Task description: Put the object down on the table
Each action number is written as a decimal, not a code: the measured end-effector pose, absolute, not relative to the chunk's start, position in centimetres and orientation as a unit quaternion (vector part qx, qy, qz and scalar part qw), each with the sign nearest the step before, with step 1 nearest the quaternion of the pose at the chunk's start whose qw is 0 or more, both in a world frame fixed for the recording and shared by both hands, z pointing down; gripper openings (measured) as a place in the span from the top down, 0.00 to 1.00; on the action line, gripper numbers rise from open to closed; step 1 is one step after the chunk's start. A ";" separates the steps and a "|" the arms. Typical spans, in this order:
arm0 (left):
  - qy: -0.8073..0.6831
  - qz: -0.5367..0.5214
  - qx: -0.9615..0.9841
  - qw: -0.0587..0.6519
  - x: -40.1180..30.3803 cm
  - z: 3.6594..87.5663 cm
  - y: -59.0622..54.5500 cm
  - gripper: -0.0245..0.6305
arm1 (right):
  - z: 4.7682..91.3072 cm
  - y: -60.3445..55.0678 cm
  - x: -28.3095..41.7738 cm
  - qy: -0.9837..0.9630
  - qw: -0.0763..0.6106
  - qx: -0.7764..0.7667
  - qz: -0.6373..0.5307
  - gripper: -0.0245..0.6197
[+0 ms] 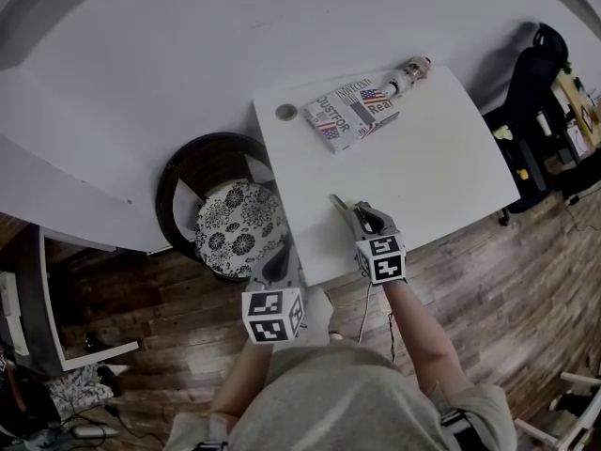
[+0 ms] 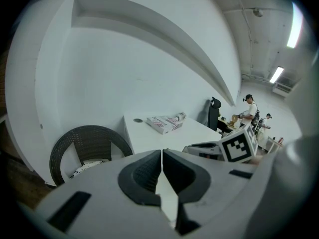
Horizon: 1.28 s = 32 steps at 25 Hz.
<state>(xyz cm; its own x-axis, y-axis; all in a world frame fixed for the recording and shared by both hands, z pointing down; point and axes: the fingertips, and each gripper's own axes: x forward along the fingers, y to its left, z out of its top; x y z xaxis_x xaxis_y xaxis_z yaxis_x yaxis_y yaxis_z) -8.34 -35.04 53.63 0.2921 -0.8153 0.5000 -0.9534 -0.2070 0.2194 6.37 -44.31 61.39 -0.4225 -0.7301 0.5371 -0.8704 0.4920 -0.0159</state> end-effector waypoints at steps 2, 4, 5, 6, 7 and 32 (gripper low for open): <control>-0.579 0.139 0.764 0.249 -8.4 53.7 -35.0 0.95 | 61.5 -44.6 6.7 -0.827 0.237 0.487 0.150 0.89; -0.579 0.140 0.763 0.250 -8.5 53.8 -34.9 0.95 | 61.7 -44.9 7.0 -0.825 0.239 0.489 0.153 0.87; -0.580 0.140 0.763 0.251 -8.6 53.9 -34.9 0.95 | 61.9 -45.0 7.2 -0.824 0.241 0.489 0.154 0.87; -0.580 0.140 0.763 0.251 -8.6 53.9 -34.9 0.95 | 62.0 -45.0 7.3 -0.823 0.243 0.490 0.155 0.86; -0.580 0.140 0.762 0.251 -8.6 53.9 -34.9 0.95 | 62.1 -45.1 7.4 -0.822 0.244 0.490 0.155 0.86; -0.584 0.136 0.763 0.242 -8.4 53.0 -33.6 0.95 | 62.0 -45.4 9.8 -0.802 0.245 0.521 0.159 0.80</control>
